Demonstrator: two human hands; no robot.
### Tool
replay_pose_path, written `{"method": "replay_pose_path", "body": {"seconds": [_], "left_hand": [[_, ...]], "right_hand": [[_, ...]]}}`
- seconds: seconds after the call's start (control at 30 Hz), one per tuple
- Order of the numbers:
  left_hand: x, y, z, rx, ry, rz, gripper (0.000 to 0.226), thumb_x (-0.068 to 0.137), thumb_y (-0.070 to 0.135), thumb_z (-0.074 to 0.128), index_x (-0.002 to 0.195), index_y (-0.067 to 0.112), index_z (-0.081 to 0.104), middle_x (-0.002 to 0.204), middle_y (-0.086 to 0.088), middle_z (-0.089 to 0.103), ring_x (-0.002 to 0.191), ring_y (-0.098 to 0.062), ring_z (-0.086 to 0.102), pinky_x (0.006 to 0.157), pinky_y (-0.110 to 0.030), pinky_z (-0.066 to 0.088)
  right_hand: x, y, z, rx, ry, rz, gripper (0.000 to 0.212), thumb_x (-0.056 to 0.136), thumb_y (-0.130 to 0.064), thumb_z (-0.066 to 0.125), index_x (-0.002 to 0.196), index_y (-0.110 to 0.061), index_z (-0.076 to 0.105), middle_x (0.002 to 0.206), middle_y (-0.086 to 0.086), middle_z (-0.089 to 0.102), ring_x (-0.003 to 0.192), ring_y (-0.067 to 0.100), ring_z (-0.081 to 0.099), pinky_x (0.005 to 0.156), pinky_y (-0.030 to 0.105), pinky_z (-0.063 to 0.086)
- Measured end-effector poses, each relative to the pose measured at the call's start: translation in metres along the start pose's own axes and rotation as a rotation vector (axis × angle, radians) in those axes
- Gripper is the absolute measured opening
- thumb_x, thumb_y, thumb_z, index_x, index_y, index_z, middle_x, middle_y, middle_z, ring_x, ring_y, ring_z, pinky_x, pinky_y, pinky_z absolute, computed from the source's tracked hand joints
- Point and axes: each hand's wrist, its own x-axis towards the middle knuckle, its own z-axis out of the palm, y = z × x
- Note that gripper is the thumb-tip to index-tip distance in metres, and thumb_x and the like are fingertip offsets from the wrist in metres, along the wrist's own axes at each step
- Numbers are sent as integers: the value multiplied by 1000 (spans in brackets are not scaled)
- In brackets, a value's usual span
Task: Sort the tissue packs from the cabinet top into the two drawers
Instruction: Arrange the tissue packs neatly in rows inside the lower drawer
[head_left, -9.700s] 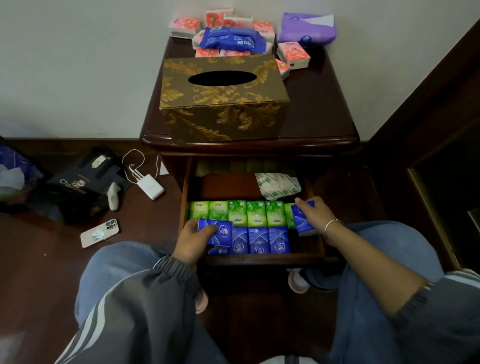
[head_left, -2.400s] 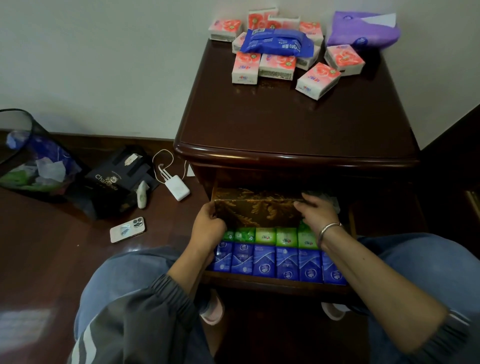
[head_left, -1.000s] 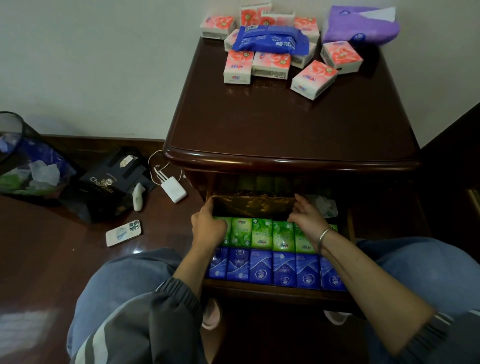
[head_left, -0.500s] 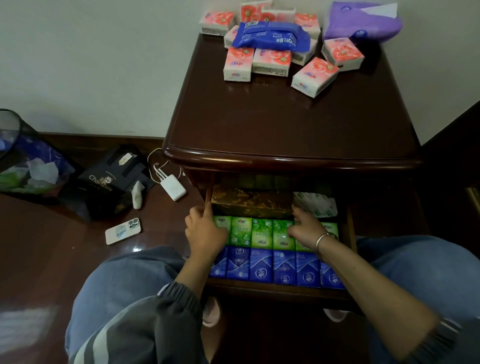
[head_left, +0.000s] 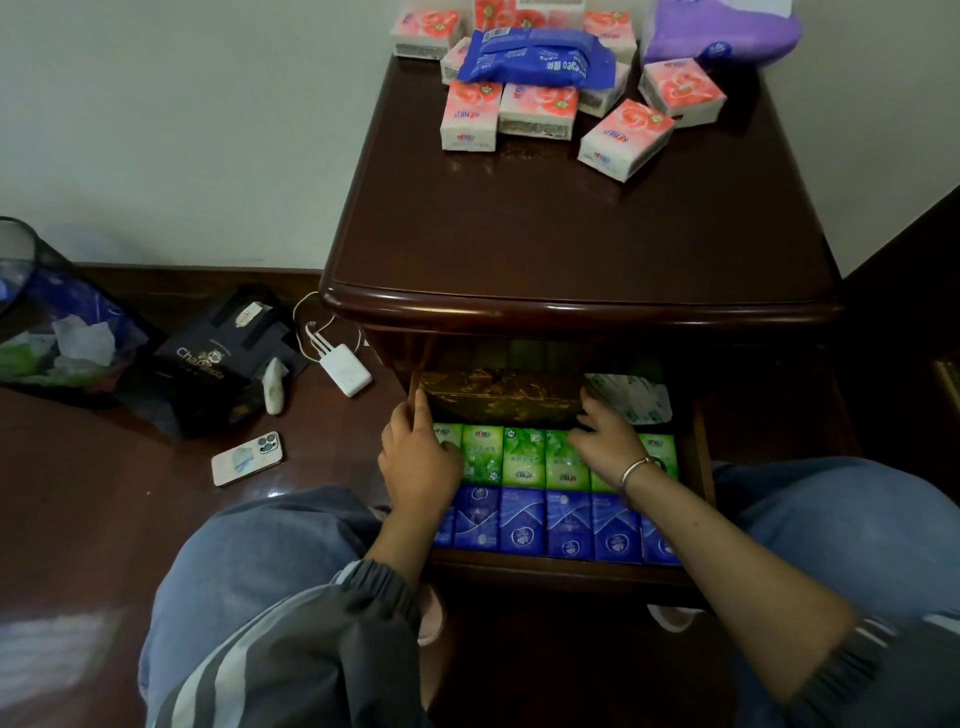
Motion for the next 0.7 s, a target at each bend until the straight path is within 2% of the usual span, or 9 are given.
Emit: {"method": "replay_pose_path", "body": {"seconds": [0.13, 0.2, 0.27, 0.37, 0.4, 0.53, 0.57, 0.63, 0.7], "left_hand": [[0, -3, 4, 131, 27, 30, 73, 90, 23, 47, 153, 20, 10, 156, -8, 20, 140, -29, 23, 104, -47, 34], [1, -4, 5, 190, 52, 62, 69, 91, 22, 45, 152, 18, 13, 157, -7, 20, 143, -27, 20, 105, -46, 34], [1, -5, 4, 213, 64, 104, 67, 90, 20, 45, 151, 17, 17, 157, -5, 21, 144, -25, 20, 106, -45, 34], [-1, -5, 3, 222, 50, 133, 69, 90, 20, 45, 152, 17, 16, 159, -3, 19, 144, -23, 20, 106, -44, 33], [-1, -4, 3, 220, 46, 132, 70, 90, 20, 46, 152, 17, 15, 159, -2, 18, 144, -23, 19, 106, -44, 32], [2, -4, 1, 117, 24, 129, 70, 89, 16, 47, 152, 16, 16, 159, -3, 17, 147, -23, 13, 111, -45, 27], [4, -4, 0, 89, 18, 134, 71, 88, 13, 47, 152, 15, 17, 159, -4, 18, 147, -23, 11, 112, -45, 26], [6, -4, -3, 44, 20, 177, 73, 84, 6, 47, 151, 14, 20, 158, -5, 21, 148, -22, 10, 112, -45, 26], [6, -3, -3, 49, 9, 272, 74, 82, 1, 47, 150, 15, 24, 156, -4, 27, 148, -22, 11, 110, -46, 27]], "right_hand": [[1, -2, -3, -105, -8, -27, 71, 90, -12, 52, 150, -19, 15, 146, 9, 41, 126, 23, 49, 86, 26, 48], [0, 1, -5, -337, 18, -59, 71, 89, -16, 53, 150, -18, 17, 128, 13, 56, 93, 21, 64, 70, 26, 49], [-5, 6, -3, -478, 8, -57, 73, 87, -19, 54, 150, -16, 17, 118, 14, 60, 74, 17, 60, 61, 23, 46], [-9, 9, 0, -520, -19, -50, 77, 86, -19, 55, 150, -13, 12, 151, 12, 32, 113, 27, 56, 90, 29, 47], [-9, 9, 0, -501, -23, -52, 78, 86, -20, 55, 150, -13, 11, 155, 10, 25, 117, 26, 54, 92, 28, 46], [-6, 9, 1, -324, -38, -25, 76, 88, -17, 53, 151, -22, 10, 153, 7, 30, 78, 9, 59, 58, 16, 44], [-7, 9, 3, -233, -40, -15, 75, 89, -16, 52, 151, -25, 11, 152, 6, 31, 78, 8, 60, 53, 18, 45], [-7, 7, 3, -42, -37, -3, 74, 90, -12, 52, 150, -28, 11, 153, 3, 31, 105, 25, 61, 73, 36, 57], [-5, 4, 2, 53, -55, 1, 74, 90, -9, 52, 150, -26, 12, 153, 1, 29, 124, 34, 49, 96, 48, 47]]}}
